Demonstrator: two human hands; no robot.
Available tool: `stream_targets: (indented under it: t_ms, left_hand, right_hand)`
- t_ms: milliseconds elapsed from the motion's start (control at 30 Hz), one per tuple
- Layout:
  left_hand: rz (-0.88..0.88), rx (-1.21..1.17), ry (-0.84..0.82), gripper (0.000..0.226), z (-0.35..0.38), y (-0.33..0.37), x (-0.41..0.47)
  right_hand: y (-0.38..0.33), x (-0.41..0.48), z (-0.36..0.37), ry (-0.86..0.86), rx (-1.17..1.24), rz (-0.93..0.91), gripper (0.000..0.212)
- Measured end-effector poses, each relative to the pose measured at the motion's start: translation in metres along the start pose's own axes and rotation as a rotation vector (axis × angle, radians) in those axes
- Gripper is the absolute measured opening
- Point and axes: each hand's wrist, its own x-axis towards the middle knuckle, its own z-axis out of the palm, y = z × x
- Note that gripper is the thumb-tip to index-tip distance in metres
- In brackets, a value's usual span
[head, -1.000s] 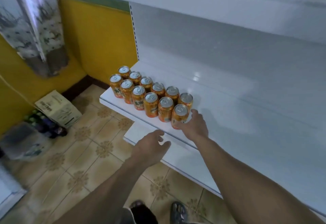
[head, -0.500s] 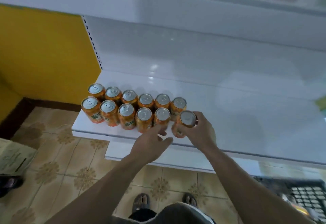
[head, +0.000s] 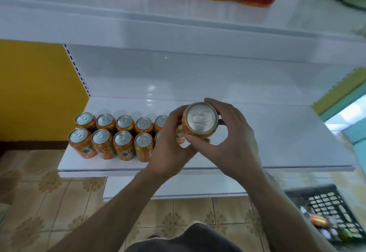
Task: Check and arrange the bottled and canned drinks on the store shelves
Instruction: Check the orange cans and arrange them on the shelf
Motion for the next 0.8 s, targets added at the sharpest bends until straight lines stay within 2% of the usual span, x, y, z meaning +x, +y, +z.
stream_targets:
  t_ms: [133, 367, 433, 600, 667, 800]
  left_hand:
    - [0.060, 0.004, 0.033, 0.076, 0.008, 0.009, 0.000]
    - [0.080, 0.038, 0.000, 0.074, 0.015, 0.022, -0.002]
    - [0.084, 0.046, -0.030, 0.074, 0.013, 0.028, 0.000]
    - [0.025, -0.092, -0.050, 0.081, 0.008, 0.044, 0.006]
    - [0.027, -0.126, -0.085, 0.081, 0.007, 0.052, 0.009]
    - [0.079, -0.037, -0.149, 0.088, 0.015, 0.062, 0.013]
  right_hand:
    - [0.000, -0.004, -0.011, 0.067, -0.039, -0.120, 0.071]
    - [0.007, -0.006, -0.024, 0.105, 0.017, -0.156, 0.068]
    - [0.005, -0.005, -0.031, 0.101, 0.220, -0.021, 0.060]
    - [0.013, 0.005, -0.037, 0.057, 1.165, 0.647, 0.049]
    - [0.014, 0.007, -0.036, -0.012, 1.387, 0.743, 0.042]
    - [0.009, 0.010, -0.033, -0.140, 1.680, 0.896, 0.043]
